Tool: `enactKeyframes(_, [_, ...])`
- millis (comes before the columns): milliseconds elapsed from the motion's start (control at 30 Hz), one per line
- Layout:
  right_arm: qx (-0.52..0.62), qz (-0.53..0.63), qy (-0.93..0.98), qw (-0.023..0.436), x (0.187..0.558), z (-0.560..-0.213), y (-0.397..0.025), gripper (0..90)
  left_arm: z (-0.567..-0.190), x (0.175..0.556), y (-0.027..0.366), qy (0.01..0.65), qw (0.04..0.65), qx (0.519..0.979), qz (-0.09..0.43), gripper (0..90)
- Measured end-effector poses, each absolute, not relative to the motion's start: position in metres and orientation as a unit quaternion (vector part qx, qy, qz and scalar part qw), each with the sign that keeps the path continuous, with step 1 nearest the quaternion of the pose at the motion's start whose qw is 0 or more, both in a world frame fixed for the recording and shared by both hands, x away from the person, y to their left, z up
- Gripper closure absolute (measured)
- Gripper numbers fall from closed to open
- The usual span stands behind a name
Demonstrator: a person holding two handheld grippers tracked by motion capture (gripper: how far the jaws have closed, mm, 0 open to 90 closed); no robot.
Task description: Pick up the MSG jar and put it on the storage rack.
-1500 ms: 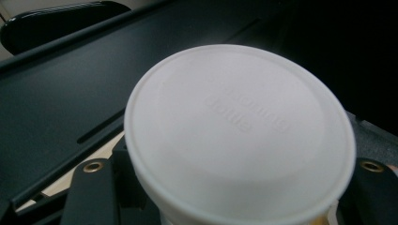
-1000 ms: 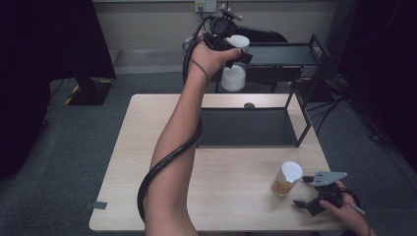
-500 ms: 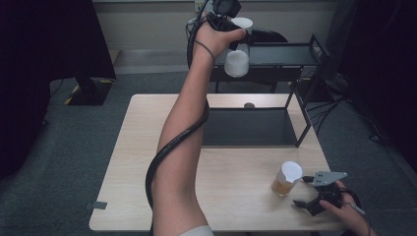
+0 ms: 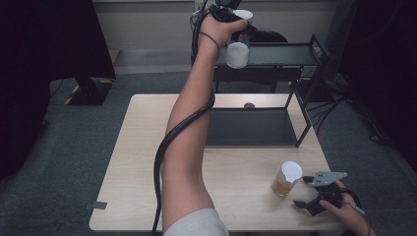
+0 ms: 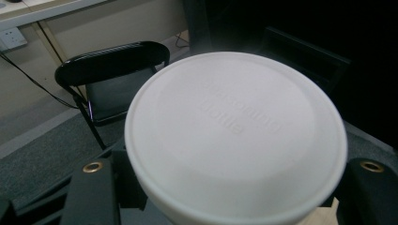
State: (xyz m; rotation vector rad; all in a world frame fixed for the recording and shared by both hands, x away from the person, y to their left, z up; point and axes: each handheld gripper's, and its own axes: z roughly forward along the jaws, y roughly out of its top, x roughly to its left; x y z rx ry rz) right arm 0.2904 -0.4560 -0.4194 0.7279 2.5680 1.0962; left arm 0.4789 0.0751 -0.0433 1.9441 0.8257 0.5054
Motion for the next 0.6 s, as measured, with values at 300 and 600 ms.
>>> enactKeyframes(300, [0.25,0.377,0.883,0.128,0.29,-0.419,-0.456,0.0,-0.052,0.498,0.066,0.351,0.464,0.784,0.219,33.6])
enactKeyframes(600, [0.251,0.376,0.883,0.127,0.29,-0.419,-0.456,0.0,-0.06,0.507,0.062,0.357,0.454,0.782,0.233,33.6])
